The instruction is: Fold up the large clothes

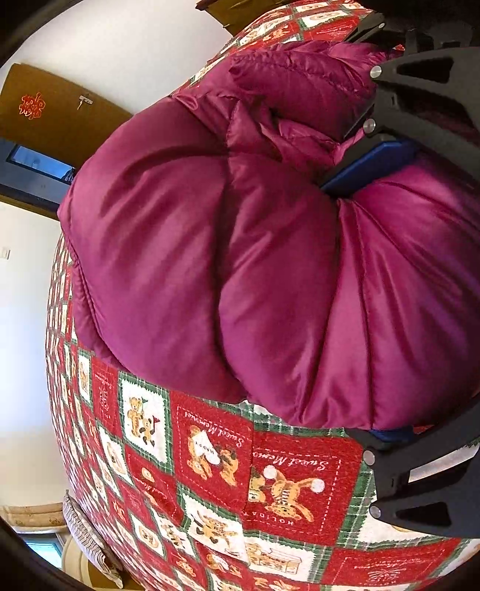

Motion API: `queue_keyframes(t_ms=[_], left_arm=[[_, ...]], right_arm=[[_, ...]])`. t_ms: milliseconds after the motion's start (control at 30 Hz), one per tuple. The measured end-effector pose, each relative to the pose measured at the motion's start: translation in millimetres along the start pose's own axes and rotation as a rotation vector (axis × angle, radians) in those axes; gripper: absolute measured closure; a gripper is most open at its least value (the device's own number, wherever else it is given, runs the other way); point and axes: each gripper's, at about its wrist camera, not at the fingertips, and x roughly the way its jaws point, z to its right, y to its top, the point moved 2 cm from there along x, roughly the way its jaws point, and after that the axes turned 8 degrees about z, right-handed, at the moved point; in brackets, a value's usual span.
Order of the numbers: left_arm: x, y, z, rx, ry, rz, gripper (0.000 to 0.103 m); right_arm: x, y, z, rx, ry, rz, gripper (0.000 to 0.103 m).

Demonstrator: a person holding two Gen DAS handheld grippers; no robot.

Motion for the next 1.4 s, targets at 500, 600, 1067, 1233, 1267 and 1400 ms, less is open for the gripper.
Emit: queue_keyframes(t_ms=[500, 600, 1067, 1233, 1267, 1400], left_arm=[[-42.8, -39.2, 13.2, 0.072, -0.045, 0.014, 0.014], [-48.5, -45.2, 16.6, 0.077, -0.035, 0.019, 0.015], [-92.7, -77.3, 28.1, 0.050, -0.053, 0.047, 0.033], [-107.9, -82.5, 48.6, 0.058, -0.094, 0.047, 0.039], [-111.5, -82.2, 55.6, 0.060, -0.111, 0.049, 0.041], [-126.3, -78.3, 89.5, 0.085, -0.170, 0.073, 0.043]], right_arm=[[-46.7, -39.5, -16.2, 0.107, 0.035, -0.009, 0.059], [-51.2, -43.6, -17.4, 0.113, 0.033, -0.005, 0.059], [-88.1, -64.0, -15.4, 0.149, 0.028, 0.004, 0.067], [-115.7, -69.4, -9.6, 0.165, 0.004, 0.040, 0.070], [-121.9, -69.8, -7.0, 0.174, 0.001, 0.051, 0.071], [-154.5, -65.6, 13.1, 0.202, -0.021, 0.118, 0.071]])
